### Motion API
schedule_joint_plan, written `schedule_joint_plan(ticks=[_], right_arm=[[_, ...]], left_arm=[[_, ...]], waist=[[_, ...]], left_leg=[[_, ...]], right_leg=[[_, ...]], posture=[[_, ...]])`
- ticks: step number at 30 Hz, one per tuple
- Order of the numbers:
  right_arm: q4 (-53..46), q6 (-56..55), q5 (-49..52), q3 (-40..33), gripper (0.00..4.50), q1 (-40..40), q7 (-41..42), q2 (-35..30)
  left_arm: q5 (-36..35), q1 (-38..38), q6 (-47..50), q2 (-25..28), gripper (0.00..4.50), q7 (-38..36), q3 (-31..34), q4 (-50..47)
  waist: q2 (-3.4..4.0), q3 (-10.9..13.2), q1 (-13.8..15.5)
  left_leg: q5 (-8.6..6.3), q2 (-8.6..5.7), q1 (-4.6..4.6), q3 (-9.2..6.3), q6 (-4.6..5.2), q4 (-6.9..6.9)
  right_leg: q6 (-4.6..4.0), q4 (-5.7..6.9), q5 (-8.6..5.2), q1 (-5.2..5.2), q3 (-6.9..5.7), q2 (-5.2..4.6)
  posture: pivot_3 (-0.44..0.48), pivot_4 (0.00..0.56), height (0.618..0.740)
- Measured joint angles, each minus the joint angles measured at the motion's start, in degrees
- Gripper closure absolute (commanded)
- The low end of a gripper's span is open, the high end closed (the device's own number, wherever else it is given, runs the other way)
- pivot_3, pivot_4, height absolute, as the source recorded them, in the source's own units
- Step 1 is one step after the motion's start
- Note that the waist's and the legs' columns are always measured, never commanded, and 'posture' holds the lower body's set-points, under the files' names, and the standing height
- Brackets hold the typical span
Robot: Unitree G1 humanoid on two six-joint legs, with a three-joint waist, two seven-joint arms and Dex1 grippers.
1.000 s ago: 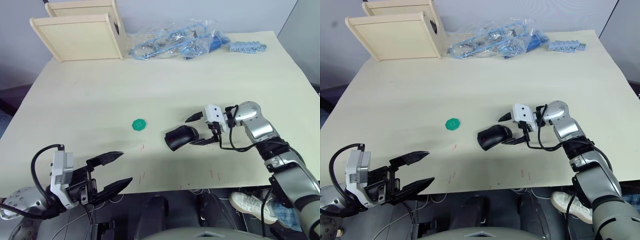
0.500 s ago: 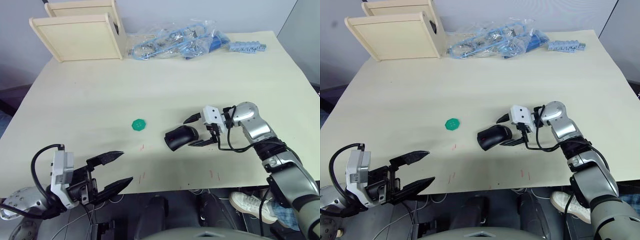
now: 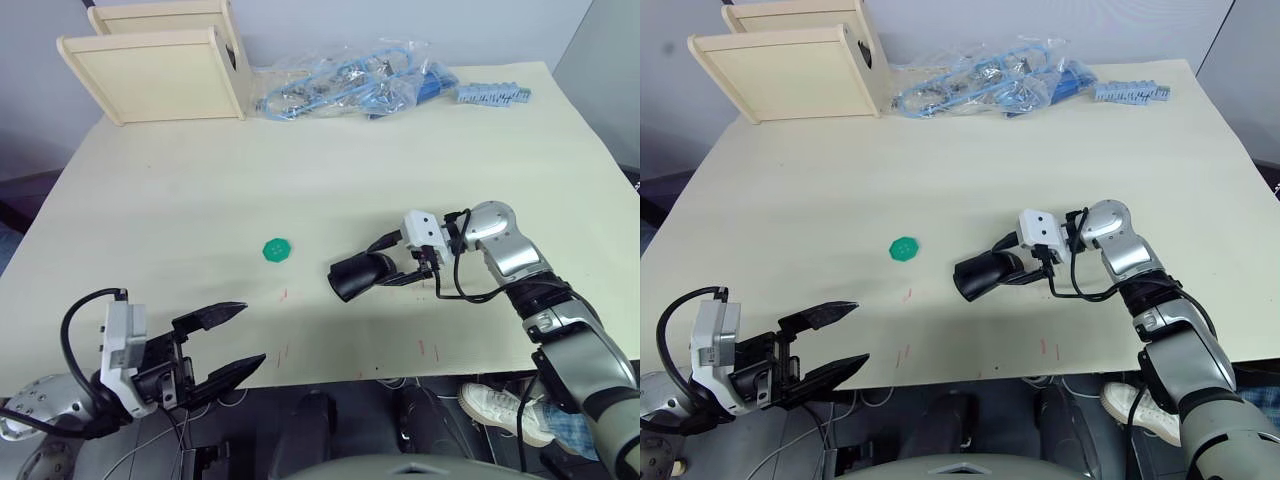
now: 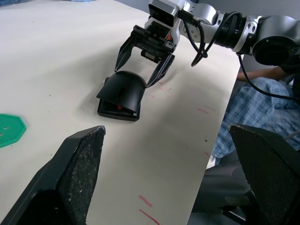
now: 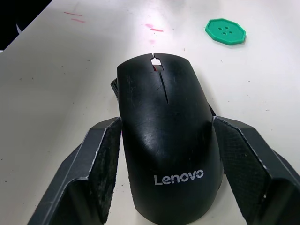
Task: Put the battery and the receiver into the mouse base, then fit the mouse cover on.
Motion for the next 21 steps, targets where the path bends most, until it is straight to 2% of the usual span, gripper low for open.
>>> schedule_joint_plan(ticks=[21], right_arm=[[1.9,-1.2,-0.4,0.0,1.33,-0.8,0.6,0.4]], left_arm=[[0.0,-0.1,0.1,0.0,0.00,0.2,0.1,0.0]], waist=[[0.00,0.0,0.0]], left_leg=[[0.00,0.00,0.01,0.00,0.00,0.00]], right_leg=[[0.00,0.01,0.00,0.00,0.00,0.00]], posture=[[0.000,0.150,0.740]])
